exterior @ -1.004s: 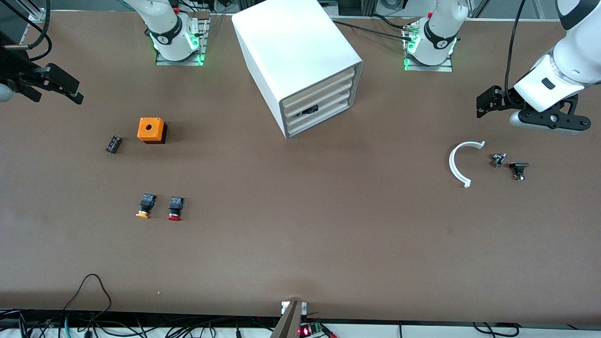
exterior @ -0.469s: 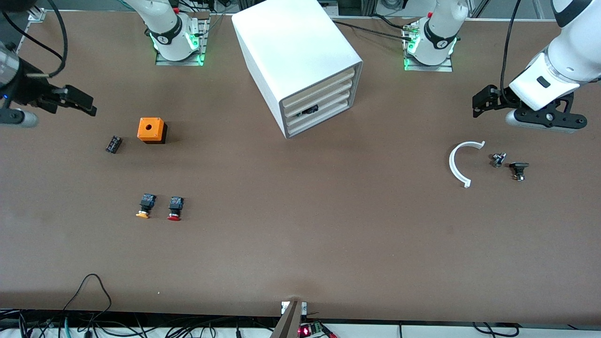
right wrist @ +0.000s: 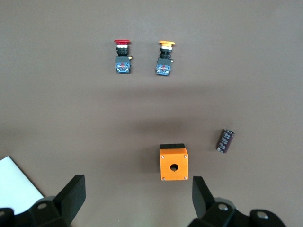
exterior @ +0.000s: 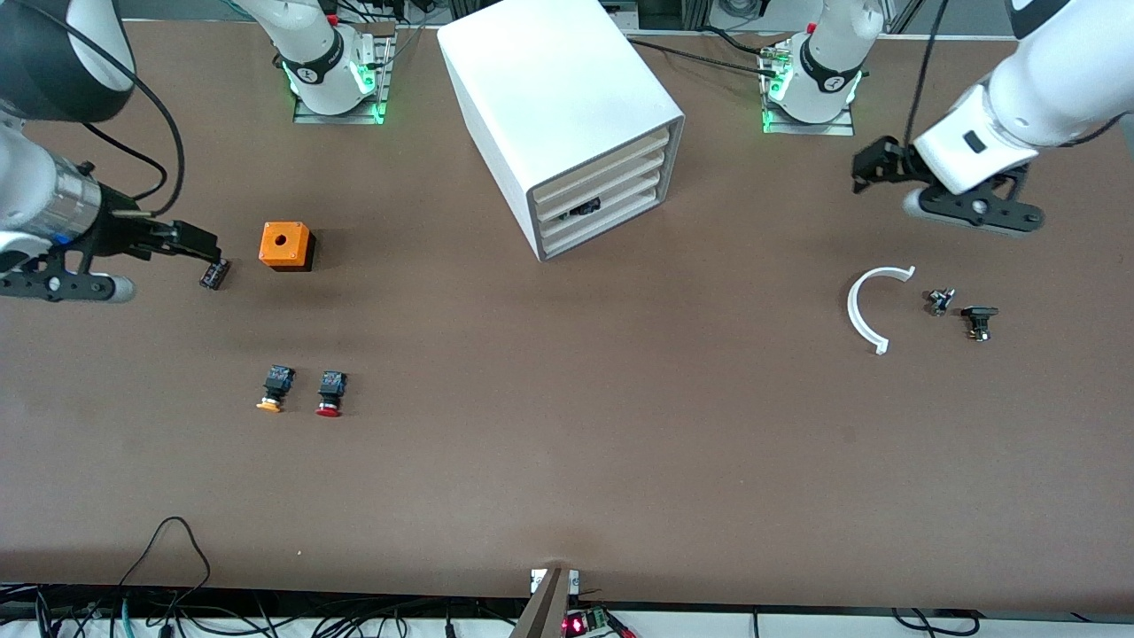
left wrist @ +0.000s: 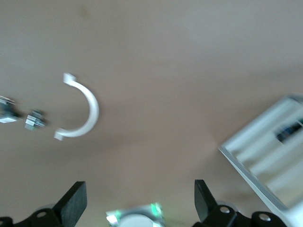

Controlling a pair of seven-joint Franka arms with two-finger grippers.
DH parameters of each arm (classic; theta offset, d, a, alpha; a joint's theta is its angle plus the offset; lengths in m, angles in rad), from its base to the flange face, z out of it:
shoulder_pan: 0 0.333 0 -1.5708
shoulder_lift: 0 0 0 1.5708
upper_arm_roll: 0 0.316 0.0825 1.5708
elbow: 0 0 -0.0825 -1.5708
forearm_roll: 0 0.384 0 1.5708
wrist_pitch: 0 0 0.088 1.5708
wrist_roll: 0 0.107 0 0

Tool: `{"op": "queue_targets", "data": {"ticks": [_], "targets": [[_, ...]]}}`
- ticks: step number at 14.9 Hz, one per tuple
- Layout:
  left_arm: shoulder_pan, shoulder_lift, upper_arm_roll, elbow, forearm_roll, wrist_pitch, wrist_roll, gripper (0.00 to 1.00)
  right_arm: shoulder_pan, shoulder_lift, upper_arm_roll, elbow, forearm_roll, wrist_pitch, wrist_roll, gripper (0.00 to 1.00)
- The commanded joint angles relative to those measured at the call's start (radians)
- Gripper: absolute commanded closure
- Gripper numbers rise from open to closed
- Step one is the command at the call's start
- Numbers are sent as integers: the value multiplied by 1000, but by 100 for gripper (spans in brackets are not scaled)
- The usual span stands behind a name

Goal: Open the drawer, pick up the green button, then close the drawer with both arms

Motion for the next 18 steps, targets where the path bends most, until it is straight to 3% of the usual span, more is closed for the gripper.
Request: {"op": "queue_targets", "data": {"ticks": [1,3,6,8,11,14,18], "targets": [[-4,52,-21,34,-111,-80,7,0,22,41,0,9,9,33,4,0],[-1,114,-30,37,-208,-77,47,0,50,67,0,9,9,63,7,0],[31,232,-29,19,-451,-62,119,0,96,112,0,11,9,126,90,0],[30,279,-30,3,-531,-4,183,0,131,138,0,15,9,154,151,0],[38,314,-29,-118,-730,141,373,0,174,173,0,15,8,206,230,0],[38,319,-30,-253,-853,245,588,0,228,210,0,35,8,235,366,0],[27,334,-32,-424,-1016,321,858,0,327,316,0,181,5,235,573,0]]}}
